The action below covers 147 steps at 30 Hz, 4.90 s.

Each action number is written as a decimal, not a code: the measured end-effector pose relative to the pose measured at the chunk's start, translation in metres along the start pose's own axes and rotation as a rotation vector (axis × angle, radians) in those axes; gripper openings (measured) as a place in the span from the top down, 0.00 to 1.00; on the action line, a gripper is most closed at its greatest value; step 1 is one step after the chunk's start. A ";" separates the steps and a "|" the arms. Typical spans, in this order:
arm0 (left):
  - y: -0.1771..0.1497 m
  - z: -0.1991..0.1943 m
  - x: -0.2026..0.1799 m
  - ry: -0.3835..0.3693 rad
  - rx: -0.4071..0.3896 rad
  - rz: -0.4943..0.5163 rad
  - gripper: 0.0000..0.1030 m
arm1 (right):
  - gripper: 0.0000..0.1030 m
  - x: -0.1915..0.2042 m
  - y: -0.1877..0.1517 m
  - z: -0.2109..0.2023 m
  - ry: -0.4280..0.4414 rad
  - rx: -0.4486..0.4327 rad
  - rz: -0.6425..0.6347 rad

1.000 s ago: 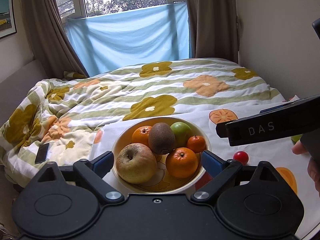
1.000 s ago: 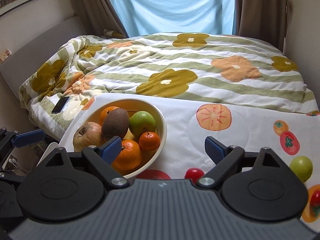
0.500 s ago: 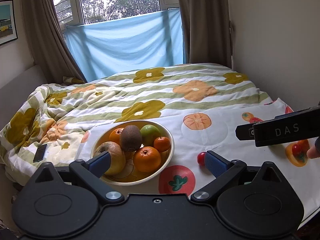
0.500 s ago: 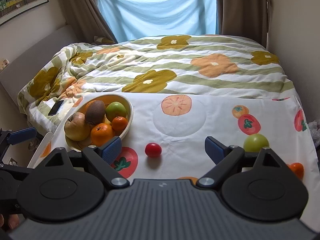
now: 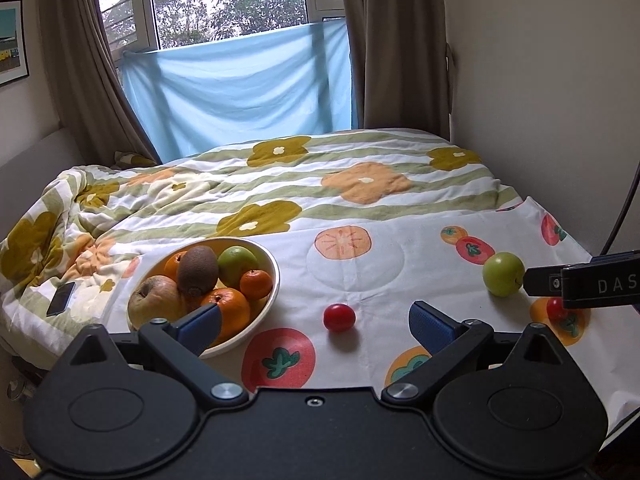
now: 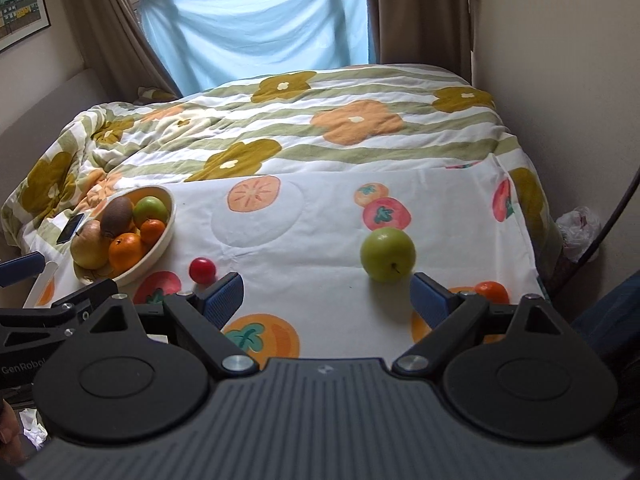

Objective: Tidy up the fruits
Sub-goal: 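Withdraw both open tools from the bowl toward the red cherry tomatoes, then close the left tool on a cherry tomato while the right tool grasps another cherry tomato, then carry both cherry tomatoes over the bowl with the left and right tools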

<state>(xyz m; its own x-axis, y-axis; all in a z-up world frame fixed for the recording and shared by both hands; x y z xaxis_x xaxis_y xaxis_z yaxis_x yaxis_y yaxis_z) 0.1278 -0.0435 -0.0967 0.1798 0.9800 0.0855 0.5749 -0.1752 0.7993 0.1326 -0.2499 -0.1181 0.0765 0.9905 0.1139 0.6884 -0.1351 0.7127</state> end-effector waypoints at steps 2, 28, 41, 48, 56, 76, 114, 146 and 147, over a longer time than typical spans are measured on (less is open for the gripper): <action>-0.003 0.009 -0.004 -0.003 0.008 0.000 0.01 | 0.00 -0.013 -0.008 0.004 -0.031 0.003 0.026; -0.029 0.149 -0.012 -0.030 0.177 0.039 0.40 | 0.02 -0.049 -0.054 0.076 -0.282 -0.003 0.146; -0.028 0.151 -0.014 -0.058 0.176 0.055 0.64 | 0.21 -0.055 -0.055 0.088 -0.308 0.018 0.176; -0.028 0.150 -0.015 -0.068 0.177 0.052 0.64 | 0.27 -0.059 -0.052 0.095 -0.324 0.045 0.172; -0.031 0.146 -0.018 -0.072 0.180 0.038 0.64 | 0.35 -0.059 -0.046 0.102 -0.343 0.051 0.155; -0.029 0.112 -0.023 -0.028 0.113 0.001 0.64 | 0.57 -0.058 -0.041 0.082 -0.273 0.013 0.118; 0.013 -0.024 0.100 0.132 0.011 -0.153 0.64 | 0.57 0.104 0.030 -0.002 0.090 -0.072 -0.138; 0.037 0.151 0.240 -0.038 0.204 -0.085 0.64 | 0.57 0.291 0.107 0.164 0.110 0.026 -0.154; 0.036 0.155 0.241 -0.043 0.211 -0.084 0.64 | 0.57 0.294 0.107 0.170 0.108 0.034 -0.155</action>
<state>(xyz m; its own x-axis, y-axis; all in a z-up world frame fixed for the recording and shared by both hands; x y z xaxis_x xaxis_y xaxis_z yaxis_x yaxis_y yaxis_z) 0.3152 0.1714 -0.1392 0.1555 0.9878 -0.0048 0.7427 -0.1137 0.6599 0.3514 0.0308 -0.1258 -0.1089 0.9908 0.0798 0.7102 0.0214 0.7036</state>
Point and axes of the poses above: each gripper's, at about its wrist camera, not at the fingertips, and z roughly the way its jaws point, x to its left, y to its top, the point moved 6 cm from there along z, roughly the way its jaws point, and after that the axes turned 3 degrees about -y, right-handed, at the moved point
